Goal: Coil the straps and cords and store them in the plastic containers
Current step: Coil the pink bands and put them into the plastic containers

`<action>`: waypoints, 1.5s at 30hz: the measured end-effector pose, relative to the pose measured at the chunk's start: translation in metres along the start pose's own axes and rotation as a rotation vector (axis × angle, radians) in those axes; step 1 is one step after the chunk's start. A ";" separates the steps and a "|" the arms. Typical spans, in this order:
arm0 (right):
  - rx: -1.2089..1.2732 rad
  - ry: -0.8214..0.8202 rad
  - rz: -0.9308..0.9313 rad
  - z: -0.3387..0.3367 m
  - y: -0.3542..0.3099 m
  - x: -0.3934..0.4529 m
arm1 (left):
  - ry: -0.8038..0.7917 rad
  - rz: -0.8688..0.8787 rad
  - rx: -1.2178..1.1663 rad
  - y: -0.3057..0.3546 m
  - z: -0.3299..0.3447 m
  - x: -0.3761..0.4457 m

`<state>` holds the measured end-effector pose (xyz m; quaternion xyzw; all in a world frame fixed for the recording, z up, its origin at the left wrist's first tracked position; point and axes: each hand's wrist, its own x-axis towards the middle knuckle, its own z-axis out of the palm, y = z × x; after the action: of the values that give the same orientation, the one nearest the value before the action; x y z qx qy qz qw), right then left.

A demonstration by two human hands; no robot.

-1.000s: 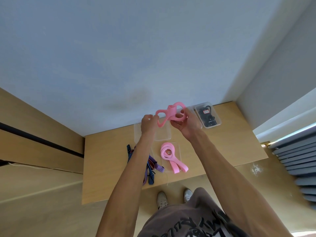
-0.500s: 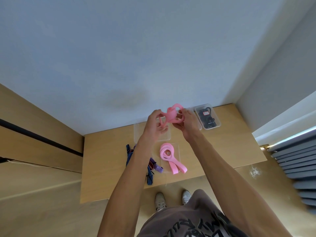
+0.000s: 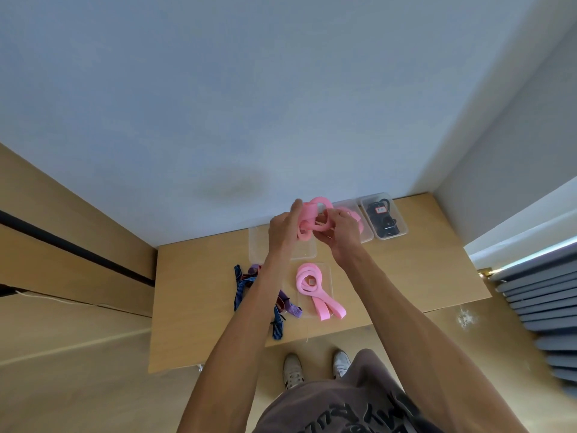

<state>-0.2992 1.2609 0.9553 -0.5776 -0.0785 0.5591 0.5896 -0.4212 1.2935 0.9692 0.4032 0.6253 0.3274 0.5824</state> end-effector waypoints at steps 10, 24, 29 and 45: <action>-0.306 0.045 -0.070 0.011 0.003 -0.001 | -0.184 0.030 -0.271 -0.010 -0.013 0.009; -0.653 0.194 -0.106 0.013 0.054 0.025 | 0.073 0.115 0.336 -0.074 -0.022 0.048; -0.744 0.238 -0.082 0.009 0.068 0.066 | 0.134 0.134 0.491 -0.096 -0.003 0.082; -0.935 0.277 0.018 0.001 0.131 0.171 | 0.016 0.542 0.940 -0.128 0.032 0.197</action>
<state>-0.3123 1.3516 0.7601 -0.8502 -0.2370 0.3868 0.2672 -0.4048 1.4071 0.7615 0.7644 0.5826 0.1539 0.2291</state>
